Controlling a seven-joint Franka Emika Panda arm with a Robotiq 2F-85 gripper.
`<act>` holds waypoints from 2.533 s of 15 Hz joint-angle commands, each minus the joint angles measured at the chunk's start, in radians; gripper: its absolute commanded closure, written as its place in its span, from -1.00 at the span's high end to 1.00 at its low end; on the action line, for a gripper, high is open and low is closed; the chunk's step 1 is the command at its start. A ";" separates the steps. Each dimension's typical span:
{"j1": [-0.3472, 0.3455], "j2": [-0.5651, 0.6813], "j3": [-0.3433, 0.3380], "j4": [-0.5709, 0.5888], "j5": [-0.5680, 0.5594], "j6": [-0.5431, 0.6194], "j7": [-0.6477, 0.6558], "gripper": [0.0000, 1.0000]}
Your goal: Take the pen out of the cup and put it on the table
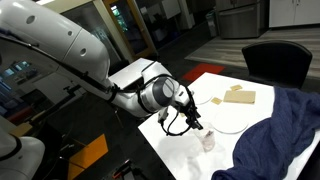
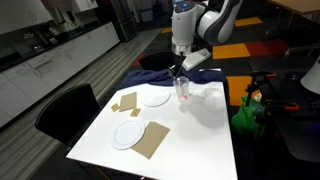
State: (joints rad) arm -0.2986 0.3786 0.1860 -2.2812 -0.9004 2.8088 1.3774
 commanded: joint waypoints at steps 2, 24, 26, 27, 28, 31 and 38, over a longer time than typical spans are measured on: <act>0.007 -0.005 -0.009 0.002 -0.010 -0.004 0.020 0.86; -0.013 0.108 -0.017 0.065 0.000 0.011 -0.015 0.00; -0.013 0.129 -0.018 0.080 -0.001 0.009 -0.015 -0.02; -0.013 0.139 -0.019 0.087 -0.002 0.008 -0.016 0.00; -0.013 0.149 -0.019 0.096 -0.004 0.010 -0.016 0.04; -0.014 0.179 -0.019 0.123 -0.005 0.014 -0.022 0.09; -0.007 0.214 -0.025 0.162 -0.012 0.000 -0.015 -0.48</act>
State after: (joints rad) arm -0.3067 0.5813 0.1675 -2.1379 -0.9020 2.8089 1.3728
